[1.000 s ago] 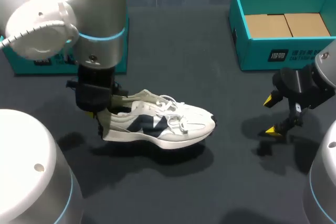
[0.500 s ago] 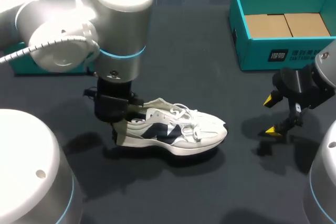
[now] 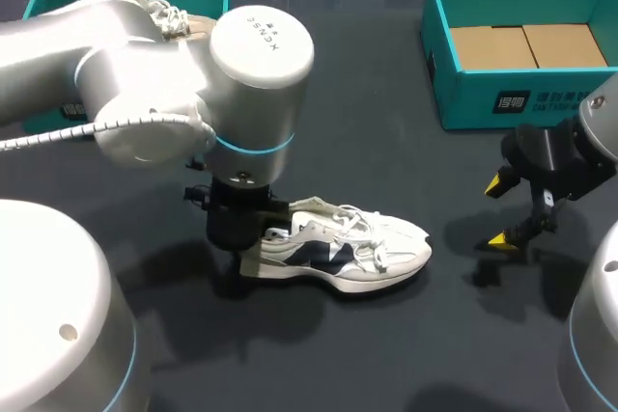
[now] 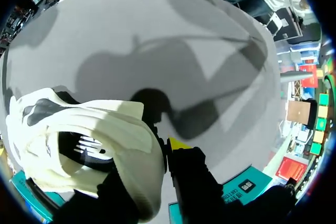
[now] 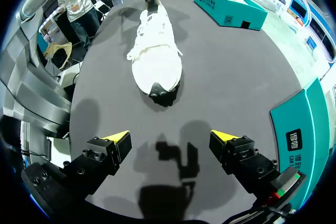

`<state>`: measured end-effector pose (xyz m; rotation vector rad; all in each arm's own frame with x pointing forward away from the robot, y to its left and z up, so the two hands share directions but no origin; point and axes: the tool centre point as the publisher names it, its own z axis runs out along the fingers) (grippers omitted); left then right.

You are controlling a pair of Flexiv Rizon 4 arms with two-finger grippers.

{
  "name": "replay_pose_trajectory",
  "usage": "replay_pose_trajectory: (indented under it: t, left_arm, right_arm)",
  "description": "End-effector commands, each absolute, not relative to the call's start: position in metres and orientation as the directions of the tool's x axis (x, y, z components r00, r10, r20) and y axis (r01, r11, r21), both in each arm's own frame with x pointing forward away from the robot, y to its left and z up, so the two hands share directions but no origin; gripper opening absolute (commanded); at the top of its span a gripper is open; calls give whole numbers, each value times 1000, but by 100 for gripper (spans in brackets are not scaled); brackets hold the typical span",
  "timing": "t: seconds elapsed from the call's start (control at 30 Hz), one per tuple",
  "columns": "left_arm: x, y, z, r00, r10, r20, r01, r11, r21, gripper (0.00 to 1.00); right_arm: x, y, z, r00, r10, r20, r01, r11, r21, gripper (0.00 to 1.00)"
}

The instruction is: Take the shoe out of the shoebox, open the shoe tongue, remove and reinsert the insole, then place the shoe into the shoebox

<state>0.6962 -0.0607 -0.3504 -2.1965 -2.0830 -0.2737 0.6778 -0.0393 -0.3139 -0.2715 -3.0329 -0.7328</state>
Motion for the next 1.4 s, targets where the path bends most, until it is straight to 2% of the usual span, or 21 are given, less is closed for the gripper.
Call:
replay_pose_trajectory:
  t: [0.03,0.37,1.17,1.2,1.23,1.33,1.4]
  left_arm:
    - [698,-67,-351,46,977,210,997,-57,46,0]
    - [705,-83,-369,94,980,178,986,-117,123,0]
    - [719,-97,-389,134,969,210,983,-157,93,0]
    - [719,-96,-390,135,968,210,983,-157,93,3]
    - [719,-96,-390,135,969,209,984,-157,90,14]
    - [720,-96,-391,134,969,208,984,-154,84,26]
    - [721,-95,-391,131,970,205,986,-150,78,41]
  right_arm:
    - [677,-39,-314,-985,167,48,171,877,449,100]
    - [677,-39,-314,-985,167,48,171,877,449,100]
    - [677,-39,-314,-985,167,48,171,877,449,100]
    - [677,-39,-314,-985,167,48,171,877,449,100]
    - [677,-39,-314,-985,167,48,171,877,449,100]
    - [677,-39,-314,-985,167,48,171,877,449,100]
    - [677,-39,-314,-985,167,48,171,877,449,100]
